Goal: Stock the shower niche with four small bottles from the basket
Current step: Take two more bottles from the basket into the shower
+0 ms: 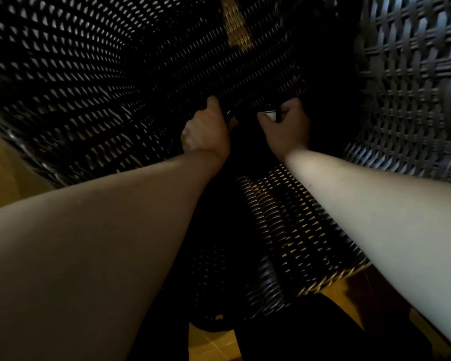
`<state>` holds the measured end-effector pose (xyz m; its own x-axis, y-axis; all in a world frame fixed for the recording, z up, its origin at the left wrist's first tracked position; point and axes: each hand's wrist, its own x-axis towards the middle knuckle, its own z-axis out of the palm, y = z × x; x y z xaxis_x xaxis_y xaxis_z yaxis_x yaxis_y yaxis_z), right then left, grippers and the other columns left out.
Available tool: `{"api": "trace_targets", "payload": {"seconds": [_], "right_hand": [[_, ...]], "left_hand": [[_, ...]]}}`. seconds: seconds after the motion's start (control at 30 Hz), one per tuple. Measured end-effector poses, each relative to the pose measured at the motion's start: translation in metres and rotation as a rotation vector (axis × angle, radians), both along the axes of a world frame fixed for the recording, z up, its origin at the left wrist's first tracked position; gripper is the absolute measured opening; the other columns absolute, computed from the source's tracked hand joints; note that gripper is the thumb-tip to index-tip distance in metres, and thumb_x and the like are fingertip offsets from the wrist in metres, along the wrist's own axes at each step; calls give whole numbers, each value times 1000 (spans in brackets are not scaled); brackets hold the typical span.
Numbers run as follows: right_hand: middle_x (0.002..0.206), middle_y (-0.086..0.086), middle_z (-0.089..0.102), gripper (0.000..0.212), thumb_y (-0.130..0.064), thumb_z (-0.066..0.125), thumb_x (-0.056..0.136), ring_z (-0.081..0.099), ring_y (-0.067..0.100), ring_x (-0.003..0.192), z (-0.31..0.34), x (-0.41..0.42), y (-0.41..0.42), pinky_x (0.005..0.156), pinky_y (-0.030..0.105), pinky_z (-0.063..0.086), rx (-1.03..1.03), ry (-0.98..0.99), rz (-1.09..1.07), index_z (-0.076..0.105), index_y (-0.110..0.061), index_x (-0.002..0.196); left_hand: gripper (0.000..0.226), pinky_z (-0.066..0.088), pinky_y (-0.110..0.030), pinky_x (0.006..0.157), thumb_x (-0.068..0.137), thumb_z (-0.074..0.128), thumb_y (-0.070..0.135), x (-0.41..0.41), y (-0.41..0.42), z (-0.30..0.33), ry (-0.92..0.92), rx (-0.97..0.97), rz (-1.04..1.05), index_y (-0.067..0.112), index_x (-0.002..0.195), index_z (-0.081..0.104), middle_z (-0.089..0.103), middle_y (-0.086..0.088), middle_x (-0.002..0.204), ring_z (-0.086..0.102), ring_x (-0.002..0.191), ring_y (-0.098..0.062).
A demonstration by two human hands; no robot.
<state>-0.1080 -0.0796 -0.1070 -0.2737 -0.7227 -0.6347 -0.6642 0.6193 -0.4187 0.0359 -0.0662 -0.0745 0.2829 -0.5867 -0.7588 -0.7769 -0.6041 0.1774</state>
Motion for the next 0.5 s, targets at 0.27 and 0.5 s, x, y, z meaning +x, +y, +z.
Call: {"api": "trace_targets", "payload": {"seconds": [0.27, 0.5], "right_hand": [[96, 1, 62, 39, -19, 76, 74, 62, 18, 87, -3, 3, 6, 75, 28, 48, 47, -8, 27, 56, -15, 107], [101, 5, 64, 43, -25, 77, 78, 64, 22, 97, 13, -1, 4, 78, 24, 45, 157, 17, 98, 58, -12, 114]], "left_hand": [[46, 45, -42, 101, 95, 60, 29, -3, -3, -8, -7, -36, 74, 3, 132, 50, 47, -16, 139, 46, 128, -33], [42, 51, -32, 84, 92, 63, 34, -2, -7, 2, 83, 40, 366, 4, 121, 59, 64, -15, 123, 62, 114, -31]]}}
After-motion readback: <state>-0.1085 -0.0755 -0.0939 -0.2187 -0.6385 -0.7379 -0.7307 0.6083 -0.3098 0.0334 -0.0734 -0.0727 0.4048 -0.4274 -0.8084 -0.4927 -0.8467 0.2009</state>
